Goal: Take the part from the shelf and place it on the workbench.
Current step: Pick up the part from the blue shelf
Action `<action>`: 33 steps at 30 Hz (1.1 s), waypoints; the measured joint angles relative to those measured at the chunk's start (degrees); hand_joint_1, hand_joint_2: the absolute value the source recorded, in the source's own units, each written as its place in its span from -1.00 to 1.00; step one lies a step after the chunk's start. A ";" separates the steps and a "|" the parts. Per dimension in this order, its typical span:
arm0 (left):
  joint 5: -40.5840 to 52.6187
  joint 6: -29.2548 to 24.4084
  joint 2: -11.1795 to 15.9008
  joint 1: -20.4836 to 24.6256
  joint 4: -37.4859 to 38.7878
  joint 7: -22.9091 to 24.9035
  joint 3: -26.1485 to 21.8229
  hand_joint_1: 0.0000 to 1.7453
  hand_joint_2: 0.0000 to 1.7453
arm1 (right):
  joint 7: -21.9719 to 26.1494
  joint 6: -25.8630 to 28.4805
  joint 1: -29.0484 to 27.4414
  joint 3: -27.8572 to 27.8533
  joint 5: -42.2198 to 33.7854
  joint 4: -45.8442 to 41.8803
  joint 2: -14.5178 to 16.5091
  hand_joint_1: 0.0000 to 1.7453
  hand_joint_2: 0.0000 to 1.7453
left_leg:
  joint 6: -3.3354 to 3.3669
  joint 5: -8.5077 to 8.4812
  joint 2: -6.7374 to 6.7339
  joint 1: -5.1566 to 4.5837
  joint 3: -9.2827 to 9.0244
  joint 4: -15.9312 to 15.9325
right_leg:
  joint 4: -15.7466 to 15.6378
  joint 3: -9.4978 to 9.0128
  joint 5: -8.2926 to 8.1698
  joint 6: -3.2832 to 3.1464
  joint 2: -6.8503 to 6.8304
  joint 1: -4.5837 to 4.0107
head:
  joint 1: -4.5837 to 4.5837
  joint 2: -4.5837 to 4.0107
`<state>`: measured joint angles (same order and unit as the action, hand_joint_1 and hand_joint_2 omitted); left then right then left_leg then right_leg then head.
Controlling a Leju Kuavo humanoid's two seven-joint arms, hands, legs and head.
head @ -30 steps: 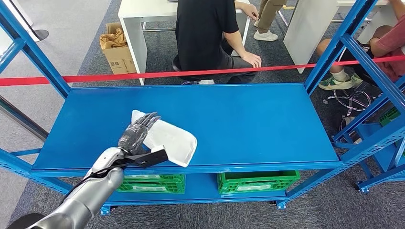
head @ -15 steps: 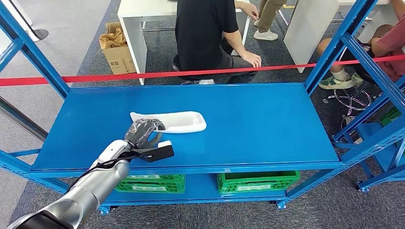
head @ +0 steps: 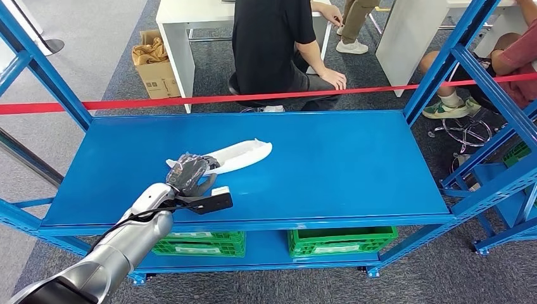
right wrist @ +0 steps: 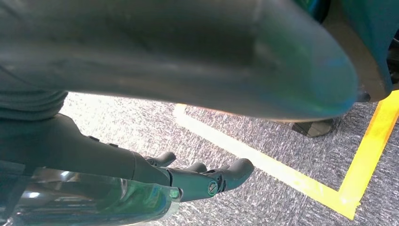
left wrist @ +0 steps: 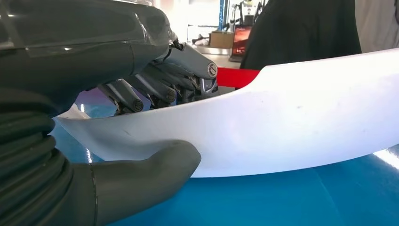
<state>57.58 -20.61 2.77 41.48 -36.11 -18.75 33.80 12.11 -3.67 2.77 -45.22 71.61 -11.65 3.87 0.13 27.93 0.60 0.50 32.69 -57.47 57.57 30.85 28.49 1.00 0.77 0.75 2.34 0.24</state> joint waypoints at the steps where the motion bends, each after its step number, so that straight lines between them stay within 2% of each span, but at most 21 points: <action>1: -0.55 -0.85 0.07 -0.26 -0.27 -0.34 -0.06 1.00 1.00 | 0.00 0.03 0.00 -0.01 0.02 0.00 0.02 -1.00 -1.00 | 0.00 0.00 0.00 0.00 0.00 0.00 | 0.00 0.00 0.00 0.00 0.00 0.00 | 0.01 0.00; 5: -3.71 -3.30 0.58 -2.83 -4.06 -2.18 -1.35 1.00 1.00 | 0.00 0.14 -0.02 -0.03 0.36 0.00 0.04 -1.00 -1.00 | 0.00 0.00 0.00 0.00 0.00 0.00 | 0.00 0.03 0.00 0.00 0.00 0.00 | 0.01 0.00; 10: -3.86 -4.51 0.86 -6.19 -10.71 -2.25 -2.66 1.00 1.00 | 0.28 0.58 0.02 -0.06 0.74 0.00 0.04 -1.00 -1.00 | 0.00 0.00 0.00 0.00 0.01 0.00 | 0.00 0.02 0.02 0.01 -0.01 0.01 | 0.01 -0.01; 16: -3.99 -5.11 0.96 -7.83 -14.41 -2.53 -3.48 1.00 1.00 | 0.41 0.70 0.02 -0.08 0.79 0.00 0.04 -1.00 -1.00 | 0.00 0.00 0.00 0.00 0.01 0.00 | 0.00 0.01 0.01 0.01 -0.01 0.01 | 0.01 -0.01; 18: -6.33 -5.97 0.89 -8.54 -15.44 -4.91 -4.04 1.00 1.00 | 0.55 0.79 0.01 -0.09 0.82 0.00 0.04 -1.00 -1.00 | 0.00 0.00 0.00 0.00 -0.01 0.00 | 0.00 0.01 0.01 0.01 0.00 0.00 | 0.02 -0.01; 20: -12.93 -5.13 0.64 -9.70 -17.39 -10.07 -5.09 1.00 1.00 | 0.67 0.86 -0.01 -0.09 0.87 0.00 0.05 -1.00 -1.00 | 0.00 0.00 -0.01 0.00 -0.01 0.00 | 0.00 0.02 0.01 0.01 0.00 0.00 | 0.01 0.00; 22: -23.48 -1.08 0.15 -11.53 -20.91 -15.92 -6.41 1.00 1.00 | 0.65 0.85 0.02 -0.15 0.89 0.01 0.06 -1.00 -1.00 | 0.00 0.00 -0.01 0.00 -0.01 0.00 | 0.00 0.02 0.02 0.01 0.01 0.00 | 0.02 0.00; 24: -36.72 6.44 -0.69 -14.34 -27.02 -19.61 -7.71 1.00 1.00 | 0.21 0.77 0.04 -0.29 0.89 0.02 0.05 -1.00 -1.00 | 0.00 0.01 -0.02 0.00 0.01 -0.01 | 0.00 0.05 0.02 0.02 0.02 0.01 | 0.02 -0.01; 25: -44.89 12.52 -1.22 -16.00 -31.48 -20.41 -8.14 1.00 1.00 | -0.21 0.71 0.04 -0.37 0.87 0.02 0.04 -1.00 -1.00 | -0.01 0.02 -0.03 0.00 0.03 -0.01 | 0.00 0.08 0.03 0.03 0.02 0.01 | 0.01 -0.01; 28: -68.10 35.41 -3.32 -20.16 -46.60 -21.26 -8.52 1.00 1.00 | -1.59 0.61 0.03 -0.70 0.75 0.02 -0.08 -1.00 -1.00 | -0.01 0.08 -0.01 -0.02 0.09 -0.01 | -0.02 0.08 0.09 0.11 0.01 0.04 | -0.01 -0.01; 30: -73.38 44.16 -4.84 -21.67 -54.21 -21.48 -8.67 1.00 1.00 | -2.50 0.65 0.12 -1.06 0.73 0.02 -0.12 -1.00 -1.00 | 0.26 0.33 -0.01 -0.20 0.09 -0.20 | -0.19 0.01 0.07 0.29 0.03 0.20 | 0.01 -0.01; 33: -72.47 46.86 -6.29 -22.41 -63.46 -21.46 -8.72 1.00 1.00 | -3.89 0.74 0.18 -1.35 0.88 0.02 -0.12 -1.00 -1.00 | 1.13 0.22 -0.01 -0.41 -0.10 -0.07 | -0.54 -0.22 -0.20 0.95 0.04 0.40 | 0.08 0.00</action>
<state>-14.89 26.26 -3.52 19.07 -99.56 -40.21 25.08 8.22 -2.93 2.95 -46.57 72.49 -11.63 3.75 1.25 28.15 0.59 0.09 32.59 -57.55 57.03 30.63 28.28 1.94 0.81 1.15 2.42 0.24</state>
